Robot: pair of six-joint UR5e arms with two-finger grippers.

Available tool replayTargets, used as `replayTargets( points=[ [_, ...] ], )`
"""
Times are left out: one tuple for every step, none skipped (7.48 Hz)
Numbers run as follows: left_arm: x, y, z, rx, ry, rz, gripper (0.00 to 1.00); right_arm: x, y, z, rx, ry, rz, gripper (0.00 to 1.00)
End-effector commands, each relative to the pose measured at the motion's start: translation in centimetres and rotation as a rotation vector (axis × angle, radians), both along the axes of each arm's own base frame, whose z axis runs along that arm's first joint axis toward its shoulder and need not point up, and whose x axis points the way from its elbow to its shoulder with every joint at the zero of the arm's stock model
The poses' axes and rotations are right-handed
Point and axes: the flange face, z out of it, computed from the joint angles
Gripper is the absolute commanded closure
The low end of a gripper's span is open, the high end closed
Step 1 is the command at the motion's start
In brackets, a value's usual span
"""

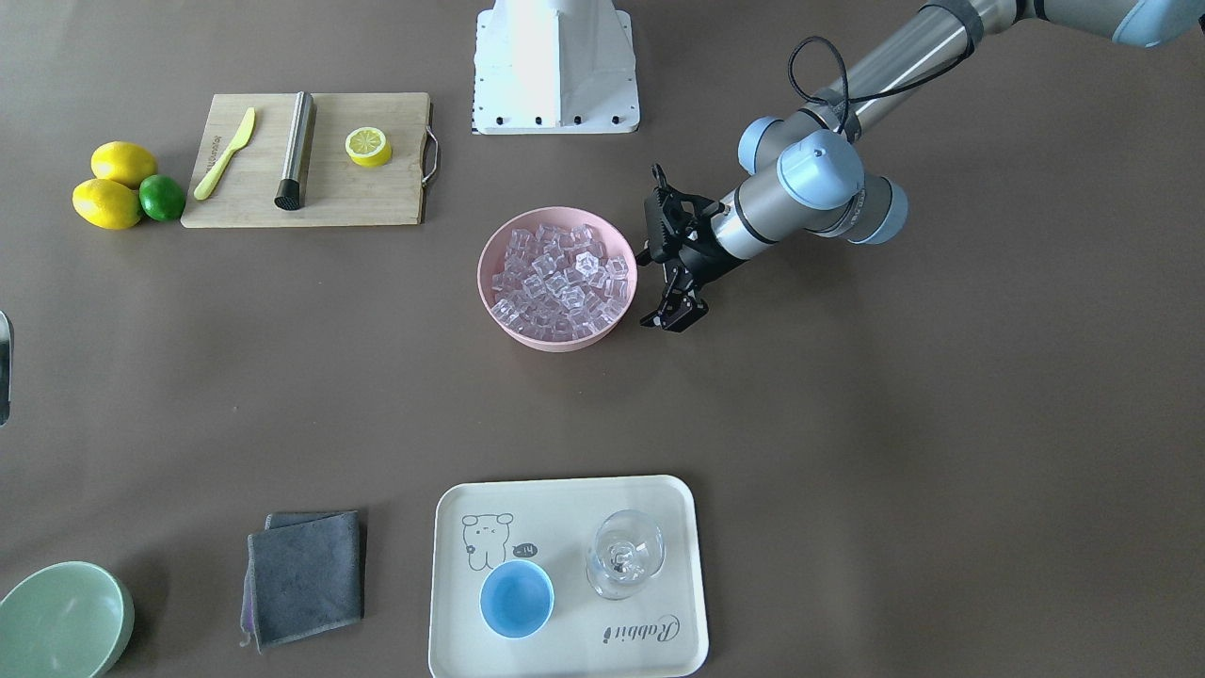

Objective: Put ice in cup with scoop

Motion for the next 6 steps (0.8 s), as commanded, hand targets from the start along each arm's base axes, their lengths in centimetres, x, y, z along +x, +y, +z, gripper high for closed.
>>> replayTargets(
  points=[
    [0.2, 0.4, 0.1, -0.026, 0.005, -0.007, 0.02, 0.4, 0.2, -3.3, 0.053, 0.016, -0.048, 1.00],
    [0.4, 0.7, 0.1, -0.025, 0.005, -0.001, 0.02, 2.0, -2.0, -5.3, 0.019, 0.027, 0.002, 1.00],
    [0.6, 0.8, 0.0, -0.022, 0.007, 0.003, 0.02, 1.8, -3.3, -6.9, -0.024, 0.044, 0.006, 1.00],
    [0.6, 0.9, -0.1, -0.019, 0.009, 0.003, 0.02, 1.4, -4.7, -8.7, -0.001, 0.061, -0.019, 1.00],
    [0.6, 0.9, 0.0, -0.019, 0.008, 0.003, 0.02, 0.2, -4.5, -10.9, 0.044, 0.068, -0.059, 1.00],
    [0.5, 0.9, -0.1, -0.011, 0.017, 0.003, 0.02, -2.0, -3.2, -14.1, 0.099, 0.073, -0.109, 1.00]
  ],
)
